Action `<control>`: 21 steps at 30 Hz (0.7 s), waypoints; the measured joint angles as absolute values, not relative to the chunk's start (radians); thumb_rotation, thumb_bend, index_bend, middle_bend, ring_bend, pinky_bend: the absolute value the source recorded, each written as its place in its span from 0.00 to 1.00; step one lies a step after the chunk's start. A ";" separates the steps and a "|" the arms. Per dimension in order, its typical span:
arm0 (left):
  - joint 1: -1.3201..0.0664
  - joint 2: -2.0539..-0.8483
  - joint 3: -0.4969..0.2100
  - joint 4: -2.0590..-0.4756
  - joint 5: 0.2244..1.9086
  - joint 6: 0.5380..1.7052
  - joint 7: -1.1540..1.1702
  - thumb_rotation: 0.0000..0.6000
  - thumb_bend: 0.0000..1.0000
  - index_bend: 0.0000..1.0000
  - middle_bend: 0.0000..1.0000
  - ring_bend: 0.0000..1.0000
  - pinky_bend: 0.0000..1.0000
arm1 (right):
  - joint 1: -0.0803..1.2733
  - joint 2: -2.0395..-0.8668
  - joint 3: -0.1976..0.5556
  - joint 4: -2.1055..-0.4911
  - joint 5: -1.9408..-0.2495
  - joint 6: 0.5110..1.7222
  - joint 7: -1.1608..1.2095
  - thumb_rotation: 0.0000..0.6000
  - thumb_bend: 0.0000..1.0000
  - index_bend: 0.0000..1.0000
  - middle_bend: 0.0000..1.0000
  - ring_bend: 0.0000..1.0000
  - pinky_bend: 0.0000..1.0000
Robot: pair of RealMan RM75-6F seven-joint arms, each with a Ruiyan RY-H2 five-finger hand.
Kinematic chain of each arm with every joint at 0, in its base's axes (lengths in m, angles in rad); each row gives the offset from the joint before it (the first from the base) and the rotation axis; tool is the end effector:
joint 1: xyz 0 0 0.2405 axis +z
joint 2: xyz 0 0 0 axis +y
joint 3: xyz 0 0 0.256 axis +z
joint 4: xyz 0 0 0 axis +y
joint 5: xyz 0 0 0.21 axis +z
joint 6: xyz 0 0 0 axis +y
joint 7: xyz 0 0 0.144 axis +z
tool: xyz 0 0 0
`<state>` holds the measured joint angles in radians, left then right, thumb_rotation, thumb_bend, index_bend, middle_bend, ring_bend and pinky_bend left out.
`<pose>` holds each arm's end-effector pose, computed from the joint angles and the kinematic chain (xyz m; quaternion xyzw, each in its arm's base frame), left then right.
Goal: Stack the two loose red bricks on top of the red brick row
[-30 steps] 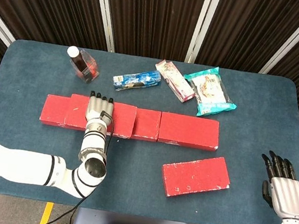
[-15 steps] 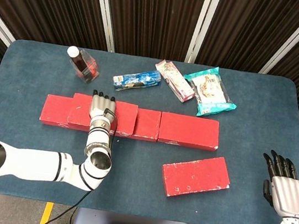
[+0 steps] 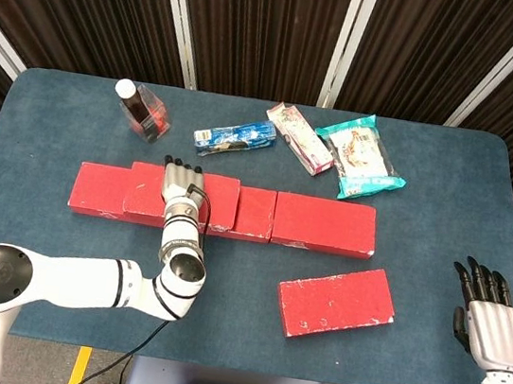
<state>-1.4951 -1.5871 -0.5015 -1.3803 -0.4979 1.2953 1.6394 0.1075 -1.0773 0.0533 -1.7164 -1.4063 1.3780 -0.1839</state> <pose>0.0167 0.4214 0.0075 -0.7270 -0.3688 -0.0072 0.5791 -0.3064 -0.1859 0.1531 0.6192 -0.3955 0.3146 0.6010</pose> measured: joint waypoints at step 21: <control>-1.431 -1.594 -0.551 -1.373 -0.467 1.316 1.710 1.00 0.32 0.06 0.15 0.00 0.02 | 0.113 -1.081 0.056 -1.715 -1.392 1.370 -0.192 1.00 0.71 0.14 0.07 0.00 0.00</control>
